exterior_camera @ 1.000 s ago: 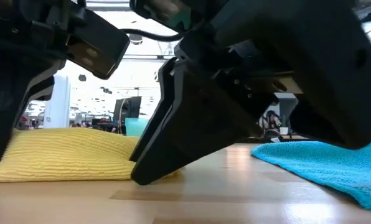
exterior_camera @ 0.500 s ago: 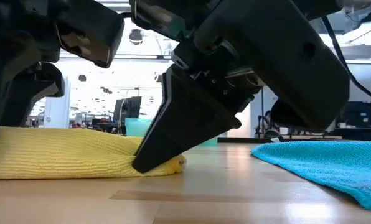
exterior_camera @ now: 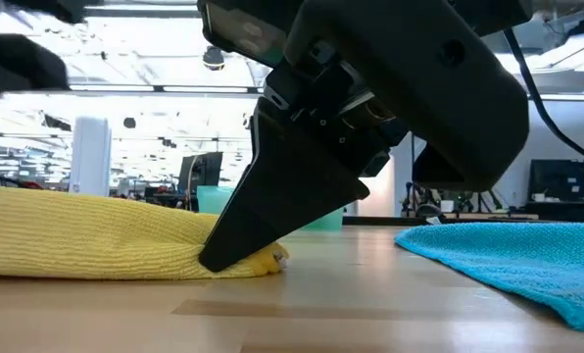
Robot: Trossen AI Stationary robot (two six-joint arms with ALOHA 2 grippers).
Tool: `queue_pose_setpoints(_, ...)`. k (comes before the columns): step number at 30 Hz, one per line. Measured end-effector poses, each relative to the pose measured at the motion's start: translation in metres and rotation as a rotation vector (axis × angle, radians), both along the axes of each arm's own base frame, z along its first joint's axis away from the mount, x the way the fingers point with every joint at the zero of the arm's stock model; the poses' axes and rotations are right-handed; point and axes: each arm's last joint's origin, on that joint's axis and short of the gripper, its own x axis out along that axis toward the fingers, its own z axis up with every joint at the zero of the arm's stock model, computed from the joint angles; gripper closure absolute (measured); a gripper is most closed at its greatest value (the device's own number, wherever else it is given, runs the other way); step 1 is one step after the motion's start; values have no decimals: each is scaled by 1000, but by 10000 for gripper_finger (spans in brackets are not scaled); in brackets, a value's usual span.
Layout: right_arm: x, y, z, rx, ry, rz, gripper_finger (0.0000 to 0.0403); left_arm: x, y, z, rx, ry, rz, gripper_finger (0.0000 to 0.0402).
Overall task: Roll microfiber towels into tight, uniform cylinder then place into a basket
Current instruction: Fold the yellow towel
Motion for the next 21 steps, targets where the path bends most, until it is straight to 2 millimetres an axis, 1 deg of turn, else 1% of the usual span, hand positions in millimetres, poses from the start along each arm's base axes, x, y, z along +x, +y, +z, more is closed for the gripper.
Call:
queue_pose_setpoints(4,0,0,0,1,0,1,392,-6,-19,15,11,-75,-63,241)
queue_pose_setpoints(7,0,0,0,2,0,1,385,-7,-34,26,35,-208,-155,241)
queue_pose_setpoints(10,0,0,0,2,0,1,387,-9,-46,28,71,-323,-267,241)
queue_pose_setpoints(12,0,0,0,3,0,2,393,-8,-51,25,77,-375,-325,242)
queue_pose_setpoints(15,0,1,0,5,2,5,397,-5,-48,17,79,-390,-340,242)
queue_pose_setpoints(21,0,1,0,5,2,5,384,0,-32,1,102,-353,-300,242)
